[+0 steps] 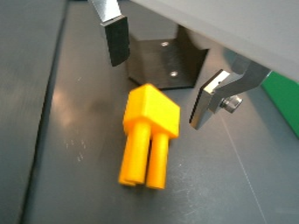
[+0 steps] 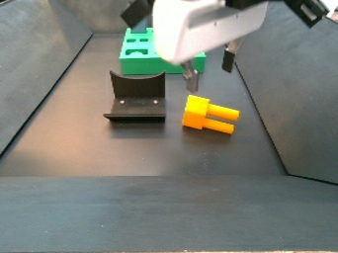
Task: Pick up the 3 prong object. Move up. Place the 3 prong object on the fixture. Regrasp the 3 prong object. Move to above the board. Insert the 3 prong object.
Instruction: Pick up the 3 prong object.
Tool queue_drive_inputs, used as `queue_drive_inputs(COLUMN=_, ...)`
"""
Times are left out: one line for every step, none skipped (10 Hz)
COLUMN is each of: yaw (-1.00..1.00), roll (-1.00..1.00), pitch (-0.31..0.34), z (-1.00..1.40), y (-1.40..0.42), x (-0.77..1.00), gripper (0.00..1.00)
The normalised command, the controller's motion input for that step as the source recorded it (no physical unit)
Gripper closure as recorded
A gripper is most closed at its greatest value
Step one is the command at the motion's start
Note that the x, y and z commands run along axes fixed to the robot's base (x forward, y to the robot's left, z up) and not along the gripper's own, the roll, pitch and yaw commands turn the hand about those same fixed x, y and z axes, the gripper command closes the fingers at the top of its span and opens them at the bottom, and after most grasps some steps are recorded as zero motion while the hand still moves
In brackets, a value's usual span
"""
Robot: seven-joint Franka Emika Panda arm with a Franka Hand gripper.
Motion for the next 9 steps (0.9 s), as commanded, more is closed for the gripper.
queue_drive_inputs(yaw=0.92, roll=0.17, pitch=-0.133, z=-0.39, y=-0.03, x=0.00, gripper=0.00)
queue_drive_inputs(yaw=0.85, roll=0.21, pitch=-0.110, z=-0.40, y=-0.11, x=0.00, gripper=0.00)
queue_drive_inputs(yaw=0.70, roll=0.23, pitch=-0.060, z=-0.41, y=-0.23, x=0.01, gripper=0.00)
queue_drive_inputs(yaw=0.43, roll=0.18, pitch=0.000, z=-0.43, y=-0.25, x=0.19, gripper=0.00)
queue_drive_inputs(yaw=0.25, roll=0.14, pitch=0.000, z=-0.42, y=-0.19, x=0.24, gripper=0.00)
queue_drive_inputs(yaw=0.21, roll=0.16, pitch=0.000, z=-0.42, y=-0.11, x=0.21, gripper=0.00)
queue_drive_inputs(yaw=0.21, roll=0.19, pitch=0.001, z=-0.43, y=-0.03, x=0.24, gripper=0.00)
queue_drive_inputs(yaw=0.20, roll=0.22, pitch=0.034, z=-0.40, y=0.00, x=0.30, gripper=0.00)
queue_drive_inputs(yaw=0.20, roll=0.21, pitch=0.033, z=-0.37, y=0.00, x=0.27, gripper=0.00)
